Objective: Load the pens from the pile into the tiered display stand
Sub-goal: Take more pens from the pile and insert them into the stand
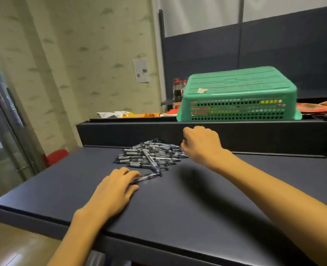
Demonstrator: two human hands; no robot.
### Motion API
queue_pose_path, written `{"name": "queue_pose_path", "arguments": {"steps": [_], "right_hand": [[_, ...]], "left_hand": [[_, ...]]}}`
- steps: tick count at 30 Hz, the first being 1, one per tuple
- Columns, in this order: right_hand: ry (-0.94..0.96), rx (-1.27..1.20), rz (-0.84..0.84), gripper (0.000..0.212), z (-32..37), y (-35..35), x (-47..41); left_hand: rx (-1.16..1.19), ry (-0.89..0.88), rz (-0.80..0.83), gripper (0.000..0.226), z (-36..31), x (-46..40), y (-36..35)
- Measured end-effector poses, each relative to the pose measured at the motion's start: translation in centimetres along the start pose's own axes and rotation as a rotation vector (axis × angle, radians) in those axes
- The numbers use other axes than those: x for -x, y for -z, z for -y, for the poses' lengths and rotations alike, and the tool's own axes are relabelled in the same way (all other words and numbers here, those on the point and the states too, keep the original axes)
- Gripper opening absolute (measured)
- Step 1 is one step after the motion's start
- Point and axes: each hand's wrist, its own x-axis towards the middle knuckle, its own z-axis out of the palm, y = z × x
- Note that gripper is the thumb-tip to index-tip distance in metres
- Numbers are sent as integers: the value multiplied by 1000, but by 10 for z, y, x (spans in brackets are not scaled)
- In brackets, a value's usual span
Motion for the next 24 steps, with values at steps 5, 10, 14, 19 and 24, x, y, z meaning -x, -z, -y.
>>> {"name": "queue_pose_path", "arguments": {"steps": [5,10,14,19,24], "right_hand": [[-209,3,-27,18,30,-29,-12],[-357,-28,-83,20,49,-52,-4],[-426,-33,-95,19,51,-61,7],[-516,-62,-96,16,40,-64,15],[-611,-117,-133,14,31,-61,18]], "left_hand": [[75,-217,34,25,71,-23,-6],[175,-547,-89,22,91,-54,-12],[189,-653,-71,15,84,-79,-18],[113,-743,-18,20,72,-101,-25],[38,-808,-145,17,59,-110,-32]]}}
